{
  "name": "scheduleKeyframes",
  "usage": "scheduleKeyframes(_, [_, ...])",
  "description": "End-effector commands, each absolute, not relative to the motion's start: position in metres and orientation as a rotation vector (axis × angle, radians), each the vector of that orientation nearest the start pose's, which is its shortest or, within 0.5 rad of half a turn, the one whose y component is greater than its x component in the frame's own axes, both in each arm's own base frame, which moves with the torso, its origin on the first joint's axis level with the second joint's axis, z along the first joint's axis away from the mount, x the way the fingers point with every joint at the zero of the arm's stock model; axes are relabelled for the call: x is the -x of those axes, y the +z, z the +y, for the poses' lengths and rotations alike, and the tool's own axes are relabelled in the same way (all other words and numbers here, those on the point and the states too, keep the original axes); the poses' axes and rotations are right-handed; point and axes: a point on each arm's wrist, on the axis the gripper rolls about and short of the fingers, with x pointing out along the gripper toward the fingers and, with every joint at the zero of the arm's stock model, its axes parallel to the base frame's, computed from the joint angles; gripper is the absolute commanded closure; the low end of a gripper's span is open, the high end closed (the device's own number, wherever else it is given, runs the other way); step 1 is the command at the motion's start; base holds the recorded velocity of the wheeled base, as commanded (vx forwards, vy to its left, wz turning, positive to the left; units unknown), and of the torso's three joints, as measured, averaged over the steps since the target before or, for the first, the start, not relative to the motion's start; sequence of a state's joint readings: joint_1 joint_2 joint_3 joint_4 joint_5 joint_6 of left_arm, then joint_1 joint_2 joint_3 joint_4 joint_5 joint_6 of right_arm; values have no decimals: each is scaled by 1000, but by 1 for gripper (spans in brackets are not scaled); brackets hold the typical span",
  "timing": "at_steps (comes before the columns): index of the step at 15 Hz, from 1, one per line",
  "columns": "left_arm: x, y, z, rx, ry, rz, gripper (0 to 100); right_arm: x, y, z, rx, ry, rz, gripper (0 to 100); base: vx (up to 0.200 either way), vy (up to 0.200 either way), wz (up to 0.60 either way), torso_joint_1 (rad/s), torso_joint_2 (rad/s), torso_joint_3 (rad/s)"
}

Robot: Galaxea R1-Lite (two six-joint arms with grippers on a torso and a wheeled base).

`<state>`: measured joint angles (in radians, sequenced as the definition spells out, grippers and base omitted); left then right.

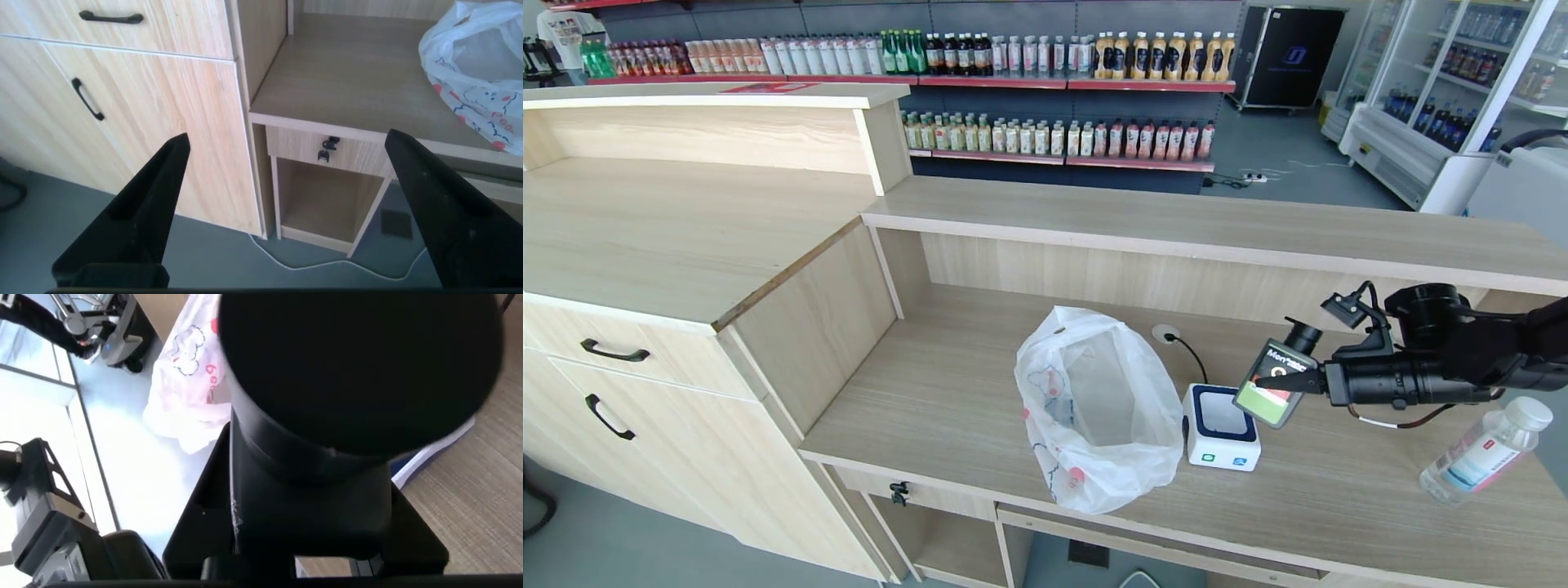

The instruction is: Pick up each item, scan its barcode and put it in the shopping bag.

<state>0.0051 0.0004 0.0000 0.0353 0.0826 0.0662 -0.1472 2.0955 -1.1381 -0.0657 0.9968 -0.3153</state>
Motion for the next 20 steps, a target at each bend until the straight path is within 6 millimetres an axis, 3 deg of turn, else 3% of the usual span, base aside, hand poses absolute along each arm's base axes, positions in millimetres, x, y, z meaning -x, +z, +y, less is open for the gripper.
scheduleKeyframes(1, [23, 72, 2, -67, 86, 38, 0, -372, 85, -33, -214, 903, 637, 100, 0, 0, 0, 0, 0, 0])
scheduleKeyframes(8, [23, 72, 2, -67, 86, 38, 0, -374, 85, -29, -207, 914, 634, 100, 0, 0, 0, 0, 0, 0])
scheduleKeyframes(10, [23, 72, 2, -67, 86, 38, 0, -367, 110, -29, -183, 905, 589, 100, 0, 0, 0, 0, 0, 0])
scheduleKeyframes(12, [23, 72, 2, -67, 88, 38, 0, -334, 174, -33, -134, 705, 544, 100, 0, 0, 0, 0, 0, 0])
scheduleKeyframes(14, [23, 72, 2, -67, 88, 38, 0, -284, 228, -28, -131, 444, 524, 100, 0, 0, 0, 0, 0, 0])
scheduleKeyframes(16, [23, 72, 2, -67, 88, 38, 0, -241, 236, -13, 10, 372, 497, 100, 0, 0, 0, 0, 0, 0])
scheduleKeyframes(17, [23, 72, 2, -67, 88, 38, 0, -225, 226, -13, 145, 342, 497, 100, 0, 0, 0, 0, 0, 0])
scheduleKeyframes(20, [23, 72, 2, -67, 88, 38, 0, -218, 220, -15, 283, 237, 479, 100, 0, 0, 0, 0, 0, 0])
